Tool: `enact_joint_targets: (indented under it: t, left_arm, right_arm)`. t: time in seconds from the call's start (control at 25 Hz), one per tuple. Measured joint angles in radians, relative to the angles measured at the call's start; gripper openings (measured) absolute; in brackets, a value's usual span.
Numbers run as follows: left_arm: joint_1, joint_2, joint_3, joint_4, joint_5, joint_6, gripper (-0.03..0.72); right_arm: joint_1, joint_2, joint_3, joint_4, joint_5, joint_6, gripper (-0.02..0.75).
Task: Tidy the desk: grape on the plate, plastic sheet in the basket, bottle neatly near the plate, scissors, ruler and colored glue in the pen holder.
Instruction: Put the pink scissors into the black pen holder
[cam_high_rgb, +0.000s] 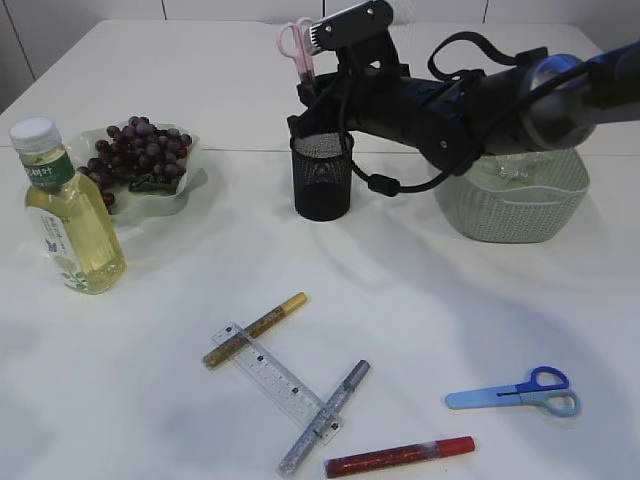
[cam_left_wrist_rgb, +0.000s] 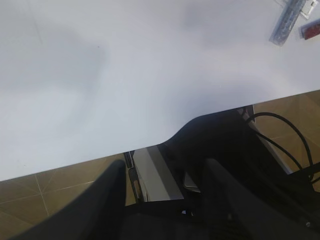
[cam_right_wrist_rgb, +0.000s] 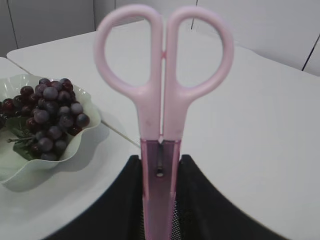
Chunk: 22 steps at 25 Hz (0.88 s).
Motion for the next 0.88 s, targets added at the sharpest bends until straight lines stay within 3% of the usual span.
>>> enact_joint_targets:
  t: [0.88]
  left_arm:
    - [0.000, 0.000, 0.000, 0.000, 0.000, 0.000, 0.363]
  right_arm:
    - [-0.015, 0.080, -0.025, 0.008, -0.035, -0.004, 0.179]
